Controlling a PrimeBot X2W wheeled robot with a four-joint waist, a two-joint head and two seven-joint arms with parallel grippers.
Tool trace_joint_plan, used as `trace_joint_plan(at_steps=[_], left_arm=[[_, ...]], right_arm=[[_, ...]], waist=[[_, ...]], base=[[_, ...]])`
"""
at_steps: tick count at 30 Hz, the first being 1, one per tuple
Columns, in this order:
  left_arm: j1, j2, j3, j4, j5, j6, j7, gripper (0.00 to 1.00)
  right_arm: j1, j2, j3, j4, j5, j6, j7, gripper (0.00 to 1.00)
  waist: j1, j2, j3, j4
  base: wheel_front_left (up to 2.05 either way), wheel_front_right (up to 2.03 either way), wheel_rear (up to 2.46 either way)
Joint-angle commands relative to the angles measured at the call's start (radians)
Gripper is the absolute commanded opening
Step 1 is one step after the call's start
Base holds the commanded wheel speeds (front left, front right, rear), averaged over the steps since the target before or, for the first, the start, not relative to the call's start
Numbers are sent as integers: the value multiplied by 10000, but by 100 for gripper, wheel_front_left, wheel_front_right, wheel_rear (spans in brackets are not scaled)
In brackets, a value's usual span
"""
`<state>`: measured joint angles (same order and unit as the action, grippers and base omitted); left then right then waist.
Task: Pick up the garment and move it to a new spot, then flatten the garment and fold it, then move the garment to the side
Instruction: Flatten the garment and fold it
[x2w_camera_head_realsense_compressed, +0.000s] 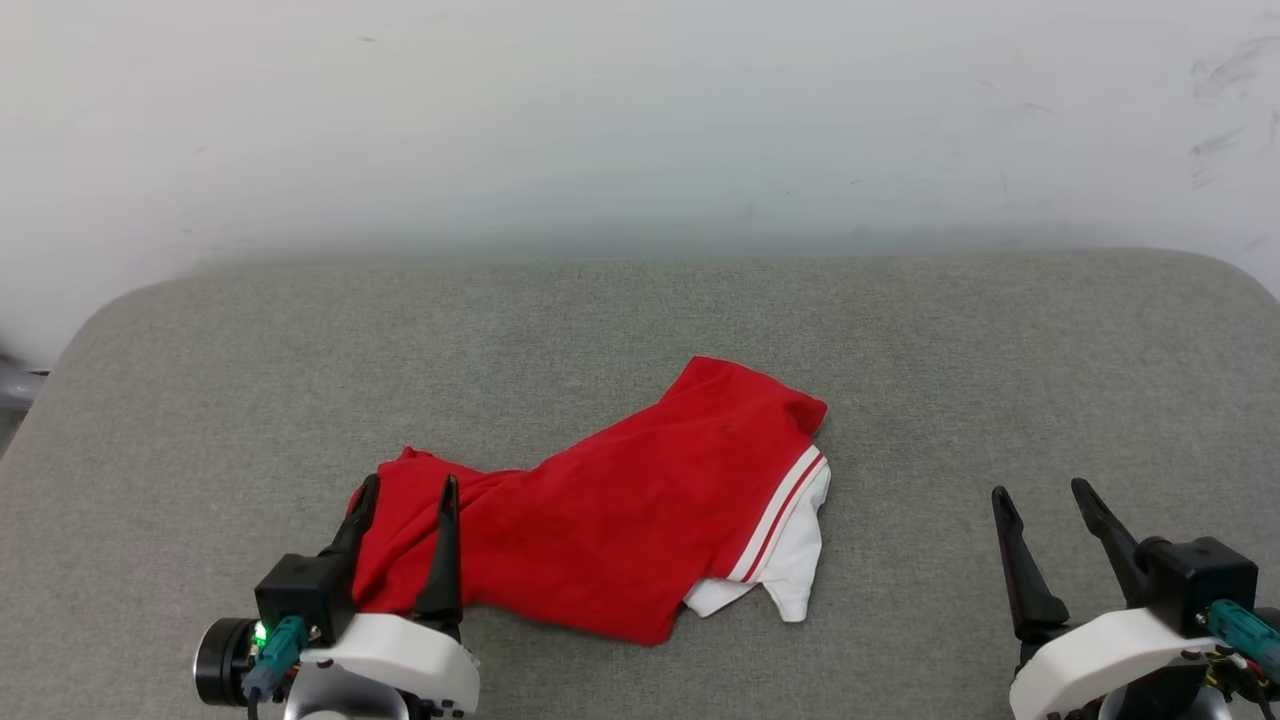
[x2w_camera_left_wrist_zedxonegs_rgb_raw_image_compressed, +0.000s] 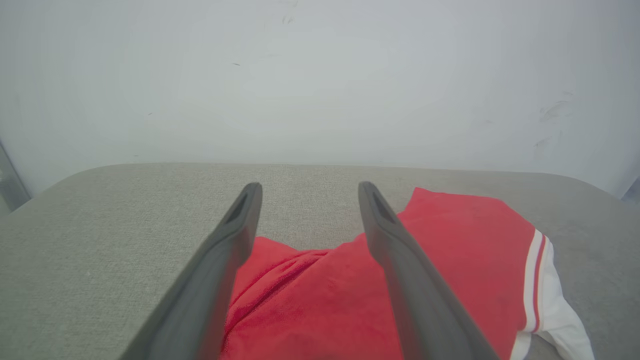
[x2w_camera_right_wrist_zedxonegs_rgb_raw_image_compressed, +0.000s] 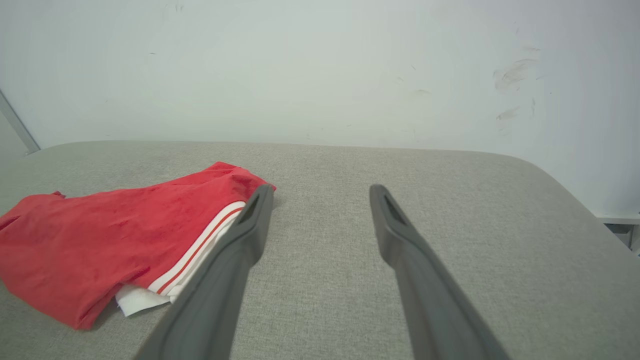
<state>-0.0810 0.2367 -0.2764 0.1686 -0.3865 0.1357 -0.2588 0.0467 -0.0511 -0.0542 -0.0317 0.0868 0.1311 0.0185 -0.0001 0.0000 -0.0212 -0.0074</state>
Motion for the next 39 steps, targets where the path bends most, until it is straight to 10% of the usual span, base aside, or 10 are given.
trace_joint_plan(at_steps=[1, 9, 14, 34, 36, 37, 39], left_arm=[[179, -29, 6, -111, 90, 62, -51, 100], [380, -75, -74, -503, 325, 86, -73, 100], [147, -248, -149, -541, 378, 1, -70, 100], [-330, -1170, 278, -520, 950, -678, -65, 100], [-349, -1251, 345, -462, 1032, -758, -65, 100], [-356, -1296, 369, -433, 1048, -808, -65, 100], [-349, -1357, 429, -373, 1121, -877, -65, 100]], right_arm=[[111, 10, 14, -43, 35, -7, 6, 100], [216, 10, -261, 493, 470, -7, 636, 100], [-168, -60, -59, 1534, 621, -5, 3098, 100], [-2853, -1540, 2898, 4668, 2417, -7, 6549, 100], [-2752, -1549, 3159, 5150, 2725, -7, 6899, 45], [-2693, -1552, 3283, 5337, 2898, -7, 7064, 0], [-2721, -1576, 3485, 5463, 3111, -5, 7186, 0]], waist=[[1, 0, -7, 4], [1, 0, 48, 371], [1, 0, 317, 1249], [1, 0, 1687, 2286], [1, 0, 1708, 2284], [1, 0, 1710, 2277], [1, 0, 1692, 2241]], base=[[0, 0, 0], [0, 0, 0], [0, 0, 0], [0, 0, 0], [0, 0, 0], [0, 0, 0], [0, 0, 0]])
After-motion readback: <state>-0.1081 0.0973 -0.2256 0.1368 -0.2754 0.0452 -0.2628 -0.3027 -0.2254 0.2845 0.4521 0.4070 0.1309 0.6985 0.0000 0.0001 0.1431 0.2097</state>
